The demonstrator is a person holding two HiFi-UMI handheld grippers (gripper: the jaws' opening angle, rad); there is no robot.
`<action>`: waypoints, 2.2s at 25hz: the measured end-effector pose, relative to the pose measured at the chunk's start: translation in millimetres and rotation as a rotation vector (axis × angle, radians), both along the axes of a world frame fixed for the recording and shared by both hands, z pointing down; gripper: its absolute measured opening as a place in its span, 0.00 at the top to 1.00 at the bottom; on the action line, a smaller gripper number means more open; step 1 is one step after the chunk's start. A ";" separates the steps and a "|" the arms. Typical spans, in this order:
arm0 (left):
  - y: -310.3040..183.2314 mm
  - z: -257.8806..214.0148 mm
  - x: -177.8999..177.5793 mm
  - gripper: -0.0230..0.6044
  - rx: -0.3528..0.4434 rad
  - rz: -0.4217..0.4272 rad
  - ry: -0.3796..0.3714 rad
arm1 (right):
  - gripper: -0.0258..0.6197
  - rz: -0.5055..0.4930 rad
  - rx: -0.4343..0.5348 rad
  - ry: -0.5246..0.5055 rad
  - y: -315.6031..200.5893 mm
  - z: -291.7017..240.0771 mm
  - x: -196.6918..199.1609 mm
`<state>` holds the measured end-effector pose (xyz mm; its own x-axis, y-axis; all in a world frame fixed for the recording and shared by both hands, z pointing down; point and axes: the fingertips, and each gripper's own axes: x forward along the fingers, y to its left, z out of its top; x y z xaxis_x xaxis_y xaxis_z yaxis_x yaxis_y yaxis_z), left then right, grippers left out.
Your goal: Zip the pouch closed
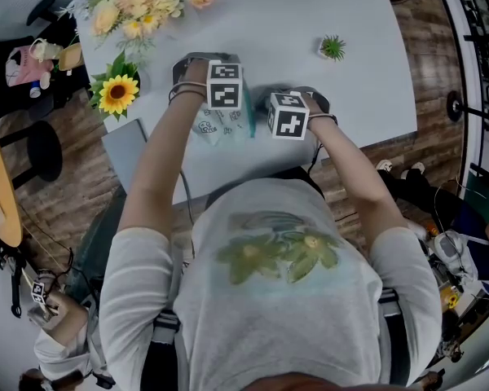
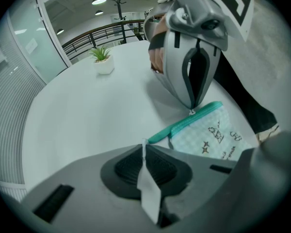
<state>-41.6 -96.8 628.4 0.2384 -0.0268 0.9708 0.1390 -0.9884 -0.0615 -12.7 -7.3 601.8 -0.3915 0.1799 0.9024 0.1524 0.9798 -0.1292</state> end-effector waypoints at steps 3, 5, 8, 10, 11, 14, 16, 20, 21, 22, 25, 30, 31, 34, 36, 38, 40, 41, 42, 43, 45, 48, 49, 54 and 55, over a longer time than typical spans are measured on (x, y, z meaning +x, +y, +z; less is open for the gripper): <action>-0.1 0.6 0.3 0.92 0.002 0.001 0.002 | 0.93 -0.007 0.001 0.004 2.9 2.6 0.9; -0.4 0.4 0.3 0.92 0.005 0.001 0.004 | 0.93 -0.006 -0.006 0.005 4.6 3.2 1.5; -0.4 0.3 0.1 0.92 0.005 0.000 0.006 | 0.93 -0.006 -0.002 0.003 4.5 3.4 1.4; -0.7 0.8 -0.2 0.92 0.005 0.000 0.004 | 0.93 -0.004 -0.006 0.006 5.6 3.4 1.7; -0.8 0.8 -0.1 0.92 0.005 0.000 0.004 | 0.93 -0.003 -0.011 0.008 6.7 3.4 1.8; -0.6 0.4 0.0 0.92 0.003 0.001 0.005 | 0.93 0.001 -0.011 0.011 8.1 4.1 1.9; -0.6 0.0 -0.1 0.92 0.004 0.000 0.006 | 0.93 0.006 -0.008 0.007 7.9 3.9 2.2; 0.2 0.0 0.3 0.92 0.004 -0.006 0.009 | 0.93 0.011 -0.005 0.002 7.7 2.4 2.5; 0.0 -0.1 0.4 0.92 0.005 -0.006 0.009 | 0.93 0.009 -0.004 0.002 7.5 1.7 2.3; -0.3 -0.5 0.5 0.92 0.006 -0.006 0.008 | 0.93 0.006 -0.004 0.003 7.9 1.1 2.2; -0.8 -1.6 1.0 0.92 0.008 -0.005 0.008 | 0.93 -0.011 -0.018 0.014 12.1 -0.2 3.6; -0.6 -0.8 0.7 0.92 0.010 -0.005 0.004 | 0.93 -0.019 -0.021 0.020 13.1 -0.7 4.4; -0.4 -0.7 0.6 0.92 0.010 -0.004 0.003 | 0.93 -0.022 -0.025 0.022 13.9 -1.0 4.4; 0.0 -0.8 0.5 0.92 0.009 -0.004 0.001 | 0.93 -0.027 -0.024 0.023 15.7 -1.5 4.4; -0.1 -1.0 0.5 0.92 0.010 -0.005 0.001 | 0.93 -0.026 -0.030 0.023 17.1 -3.2 4.5; -0.2 -1.1 0.5 0.92 0.011 -0.005 0.001 | 0.93 -0.024 -0.037 0.024 18.6 -2.9 5.0; -0.5 -1.1 0.8 0.92 0.012 -0.004 0.000 | 0.93 -0.024 -0.041 0.025 19.4 -2.9 5.4; -0.7 -1.1 1.0 0.92 0.013 -0.003 0.000 | 0.93 -0.024 -0.044 0.027 19.8 -3.2 5.5; -0.8 -1.1 1.0 0.92 0.014 -0.002 0.000 | 0.93 -0.024 -0.048 0.028 20.0 -3.2 5.6; -0.7 -1.1 1.1 0.92 0.014 -0.002 0.000 | 0.93 -0.025 -0.049 0.030 20.0 -3.0 5.6; -0.6 -0.9 1.1 0.92 0.013 -0.002 0.000 | 0.93 -0.030 -0.051 0.035 20.6 -2.1 5.8; -0.2 -0.6 0.9 0.92 0.013 -0.002 -0.001 | 0.93 -0.039 -0.054 0.042 23.4 -1.8 6.1; -0.2 -0.7 0.8 0.92 0.012 -0.003 -0.001 | 0.93 -0.040 -0.053 0.044 24.1 -1.5 6.3; -0.5 -0.7 0.5 0.92 0.013 -0.002 -0.002 | 0.93 -0.049 -0.076 0.058 30.8 0.1 7.8; -0.4 -0.6 0.4 0.92 0.013 -0.002 -0.002 | 0.93 -0.051 -0.079 0.060 32.0 0.8 8.0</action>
